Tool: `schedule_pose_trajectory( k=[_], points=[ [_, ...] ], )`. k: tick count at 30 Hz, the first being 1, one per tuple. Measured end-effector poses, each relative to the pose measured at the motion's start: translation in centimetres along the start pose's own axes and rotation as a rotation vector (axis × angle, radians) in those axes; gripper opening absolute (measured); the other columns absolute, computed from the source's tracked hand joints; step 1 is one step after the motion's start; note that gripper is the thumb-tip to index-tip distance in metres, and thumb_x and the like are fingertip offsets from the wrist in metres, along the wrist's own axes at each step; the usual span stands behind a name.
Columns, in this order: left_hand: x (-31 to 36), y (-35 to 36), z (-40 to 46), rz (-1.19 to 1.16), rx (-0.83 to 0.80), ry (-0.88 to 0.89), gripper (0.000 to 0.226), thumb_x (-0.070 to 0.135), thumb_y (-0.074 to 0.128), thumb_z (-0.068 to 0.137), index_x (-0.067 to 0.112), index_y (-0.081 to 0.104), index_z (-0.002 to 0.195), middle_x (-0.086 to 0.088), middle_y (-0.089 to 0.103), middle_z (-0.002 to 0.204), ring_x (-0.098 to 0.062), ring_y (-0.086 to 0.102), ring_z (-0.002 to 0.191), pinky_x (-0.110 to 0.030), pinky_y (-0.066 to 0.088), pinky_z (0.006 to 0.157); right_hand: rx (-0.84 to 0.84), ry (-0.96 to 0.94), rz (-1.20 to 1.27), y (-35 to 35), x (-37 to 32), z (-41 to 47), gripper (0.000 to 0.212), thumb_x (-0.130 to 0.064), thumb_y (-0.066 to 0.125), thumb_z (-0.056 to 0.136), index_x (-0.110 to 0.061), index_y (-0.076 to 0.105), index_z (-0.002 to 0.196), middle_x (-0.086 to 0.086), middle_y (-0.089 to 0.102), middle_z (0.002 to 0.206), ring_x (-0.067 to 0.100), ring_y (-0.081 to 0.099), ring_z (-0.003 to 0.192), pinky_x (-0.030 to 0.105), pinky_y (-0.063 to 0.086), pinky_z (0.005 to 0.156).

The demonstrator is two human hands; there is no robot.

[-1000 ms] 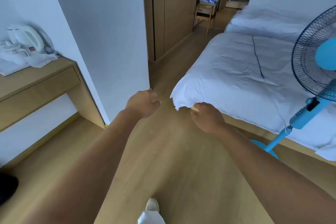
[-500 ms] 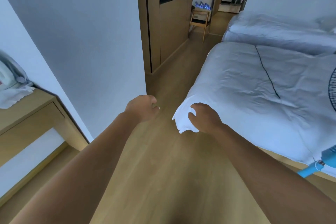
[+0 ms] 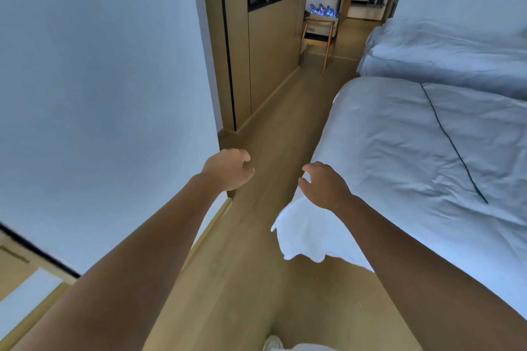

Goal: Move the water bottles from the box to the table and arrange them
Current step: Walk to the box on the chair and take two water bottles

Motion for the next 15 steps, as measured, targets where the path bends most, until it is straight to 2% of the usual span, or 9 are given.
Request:
schedule_pose_trajectory(
  k=[4, 15],
  points=[
    [0.1, -1.1, 8.1, -0.011, 0.0, 0.012, 0.042, 0.035, 0.047, 0.095, 0.016, 0.05, 0.133, -0.002, 0.056, 0.131, -0.023, 0.053, 0.119, -0.03, 0.042, 0.093, 0.004, 0.01, -0.007, -1.4, 1.6, 8.0, 0.043, -0.026, 0.041, 0.095, -0.008, 0.045, 0.134, 0.008, 0.047, 0.136, 0.024, 0.042, 0.126, 0.039, 0.041, 0.099],
    [-2.4, -2.1, 29.6, -0.024, -0.013, 0.045, 0.042, 0.035, 0.046, 0.095, 0.016, 0.05, 0.133, -0.003, 0.059, 0.127, -0.023, 0.056, 0.112, -0.032, 0.047, 0.088, -0.034, 0.007, -0.058, -1.6, 3.2, 28.8, 0.045, -0.03, 0.039, 0.096, -0.012, 0.041, 0.138, 0.006, 0.043, 0.141, 0.023, 0.04, 0.128, 0.038, 0.04, 0.099]
  ],
)
Point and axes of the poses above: each hand's wrist, its own z-axis towards the middle knuckle, its own y-axis out of the palm, x = y × z, the point moved 10 cm from there along z, towards the middle knuckle
